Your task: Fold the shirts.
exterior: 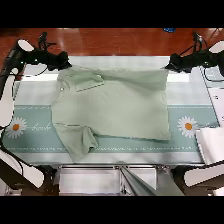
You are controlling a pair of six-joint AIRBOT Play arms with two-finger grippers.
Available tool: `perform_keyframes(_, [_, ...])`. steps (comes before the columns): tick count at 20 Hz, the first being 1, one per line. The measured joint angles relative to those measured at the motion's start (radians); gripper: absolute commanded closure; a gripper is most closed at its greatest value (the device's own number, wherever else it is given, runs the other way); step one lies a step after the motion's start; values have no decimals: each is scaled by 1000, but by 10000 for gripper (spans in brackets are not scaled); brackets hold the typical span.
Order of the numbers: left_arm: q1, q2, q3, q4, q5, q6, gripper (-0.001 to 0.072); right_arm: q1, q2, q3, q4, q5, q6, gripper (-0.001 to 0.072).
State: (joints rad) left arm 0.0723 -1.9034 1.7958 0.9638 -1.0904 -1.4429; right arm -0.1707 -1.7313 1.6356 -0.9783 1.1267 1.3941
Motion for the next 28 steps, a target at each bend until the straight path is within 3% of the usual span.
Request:
perform_keyframes(5, [58,-6,18,15,-224,101,687,-15,-11,8,-81,194,-21,690])
perform_keyframes(9, [85,-5,-5,70,-359,113,687,-18,-13,-64,-140,260,-5,690])
perform_keyframes(18, [73,-7,-89,180,-438,76,687,-19,-15,-195,-180,259,13,687])
perform_keyframes(19, [72,-7,-94,183,-440,74,681,-19,-15,-198,-180,253,14,590])
perform_keyframes(20, [71,-8,-98,186,-443,73,577,-19,-15,-200,-180,251,16,372])
perform_keyframes(21, [70,-9,-101,196,-444,66,342,-19,-15,-201,-181,251,16,301])
perform_keyframes(22, [69,-9,-103,200,-452,56,199,-19,-15,-202,-175,249,15,299])
perform_keyframes(28, [80,57,-116,209,-517,21,199,-36,48,-206,-181,277,32,300])
